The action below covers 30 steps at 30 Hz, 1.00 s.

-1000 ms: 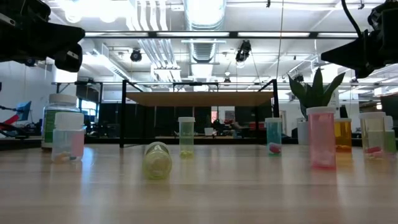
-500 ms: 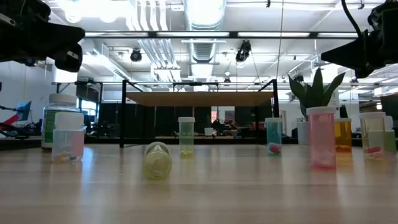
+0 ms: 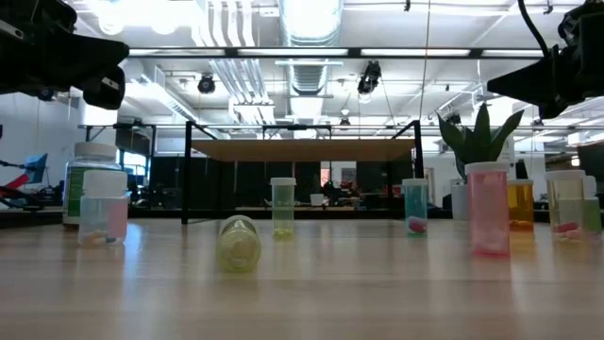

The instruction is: Pick and place medicine bottles onto shelf by color

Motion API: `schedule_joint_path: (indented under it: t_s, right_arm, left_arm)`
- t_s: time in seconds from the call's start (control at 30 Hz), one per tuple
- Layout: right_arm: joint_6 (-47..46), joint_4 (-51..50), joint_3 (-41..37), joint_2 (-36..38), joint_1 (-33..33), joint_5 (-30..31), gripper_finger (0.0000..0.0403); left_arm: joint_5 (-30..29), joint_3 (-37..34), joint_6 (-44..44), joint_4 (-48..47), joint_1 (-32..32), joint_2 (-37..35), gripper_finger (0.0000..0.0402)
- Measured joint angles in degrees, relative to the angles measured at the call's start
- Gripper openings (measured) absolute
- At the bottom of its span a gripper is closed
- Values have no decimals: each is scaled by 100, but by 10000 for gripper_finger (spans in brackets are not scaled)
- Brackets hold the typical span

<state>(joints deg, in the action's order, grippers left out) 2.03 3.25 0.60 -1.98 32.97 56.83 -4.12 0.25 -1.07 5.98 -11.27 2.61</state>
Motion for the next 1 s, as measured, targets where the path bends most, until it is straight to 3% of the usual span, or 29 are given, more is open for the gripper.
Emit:
schedule_joint_path:
  t_s: [0.4,0.67,0.83,1.0]
  right_arm:
    - [20,0,0,0,1,1,18]
    - [685,2,-2,0,0,1,18]
    - [118,99,-2,0,1,0,18]
    - [-182,1015,0,0,0,29,18]
  left_arm:
    - [2,0,-1,0,-1,-1,0]
    - [2,0,-1,0,0,-1,0]
    - [2,0,0,0,-1,-1,0]
    - [1,0,0,0,-1,0,0]
